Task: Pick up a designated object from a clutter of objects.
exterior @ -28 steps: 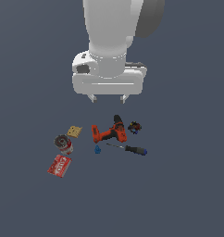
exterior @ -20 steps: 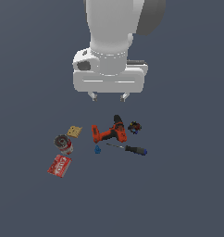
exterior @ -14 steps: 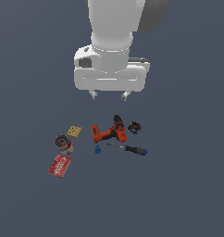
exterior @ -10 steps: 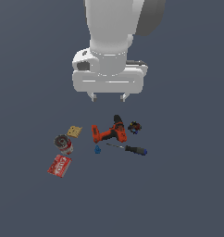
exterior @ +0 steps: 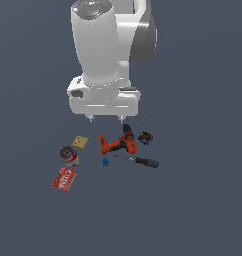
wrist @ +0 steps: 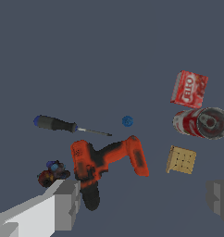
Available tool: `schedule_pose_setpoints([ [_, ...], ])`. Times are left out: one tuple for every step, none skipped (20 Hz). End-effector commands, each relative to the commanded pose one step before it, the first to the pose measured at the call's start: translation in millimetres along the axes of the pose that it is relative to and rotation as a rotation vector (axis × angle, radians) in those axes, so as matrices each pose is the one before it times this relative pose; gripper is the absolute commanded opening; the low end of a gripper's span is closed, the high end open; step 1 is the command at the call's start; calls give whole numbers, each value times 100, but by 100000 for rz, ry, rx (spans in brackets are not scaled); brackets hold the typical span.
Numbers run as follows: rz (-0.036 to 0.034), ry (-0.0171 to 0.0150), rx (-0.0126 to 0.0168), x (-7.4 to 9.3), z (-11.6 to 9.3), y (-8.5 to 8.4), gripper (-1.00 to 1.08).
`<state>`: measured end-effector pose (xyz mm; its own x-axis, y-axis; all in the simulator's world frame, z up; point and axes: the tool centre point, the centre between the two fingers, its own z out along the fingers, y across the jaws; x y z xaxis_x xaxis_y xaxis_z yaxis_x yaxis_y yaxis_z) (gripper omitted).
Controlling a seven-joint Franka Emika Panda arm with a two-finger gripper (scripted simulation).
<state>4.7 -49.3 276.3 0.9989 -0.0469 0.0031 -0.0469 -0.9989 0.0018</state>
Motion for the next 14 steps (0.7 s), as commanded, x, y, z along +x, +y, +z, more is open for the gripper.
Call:
schedule_pose_setpoints([
  [1954,-94,850,21,2181,1574,100],
  [897,-4,340,-19,971,723,100],
  [969,3,324,-46,1020,776,100],
  [1039,11,299,-77,1064,826,100],
  [1070,17,259,-108,1069,846,100],
  [1090,22,214,-138,1059,857,100],
  [1107,26,169,-168,1050,867,100],
  [1121,28,122,-197,1040,875,100],
  [1136,30,75,-227,1030,883,100],
  [1149,30,27,-256,1019,890,100],
  [1149,28,-20,-283,999,888,100],
  [1103,25,-64,-295,942,852,100],
  [1049,21,-101,-303,882,809,100],
  [994,16,-131,-306,823,767,100],
])
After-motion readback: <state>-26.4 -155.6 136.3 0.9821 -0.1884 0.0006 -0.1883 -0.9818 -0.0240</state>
